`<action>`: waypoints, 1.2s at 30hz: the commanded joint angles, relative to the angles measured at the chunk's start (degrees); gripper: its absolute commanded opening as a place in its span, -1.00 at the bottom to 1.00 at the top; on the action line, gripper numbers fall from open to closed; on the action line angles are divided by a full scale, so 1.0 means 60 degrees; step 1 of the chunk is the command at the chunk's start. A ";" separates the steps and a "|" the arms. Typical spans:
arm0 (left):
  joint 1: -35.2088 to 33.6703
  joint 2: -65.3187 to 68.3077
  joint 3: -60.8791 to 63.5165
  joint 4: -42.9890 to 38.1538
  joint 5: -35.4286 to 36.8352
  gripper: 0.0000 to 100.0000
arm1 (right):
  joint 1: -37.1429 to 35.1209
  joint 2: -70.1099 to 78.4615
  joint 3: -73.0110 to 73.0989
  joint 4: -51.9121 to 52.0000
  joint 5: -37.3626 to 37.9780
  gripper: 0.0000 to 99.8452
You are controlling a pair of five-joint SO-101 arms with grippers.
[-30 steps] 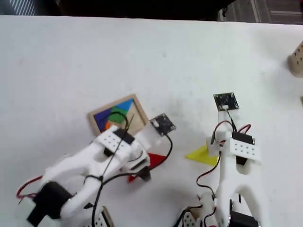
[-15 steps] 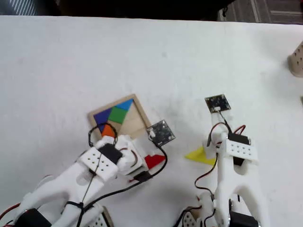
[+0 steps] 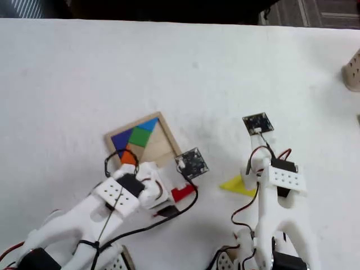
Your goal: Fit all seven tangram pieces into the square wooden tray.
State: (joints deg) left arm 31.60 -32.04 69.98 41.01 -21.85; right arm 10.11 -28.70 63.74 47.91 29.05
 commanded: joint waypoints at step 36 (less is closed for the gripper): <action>-0.0344 -0.0227 -0.0469 -0.0015 0.0015 -0.13 | -0.0432 -0.0242 0.0132 0.0403 0.0821 -0.96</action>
State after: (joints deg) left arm 30.46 -32.04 69.98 40.48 -24.04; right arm 8.18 -29.32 64.26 49.67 33.10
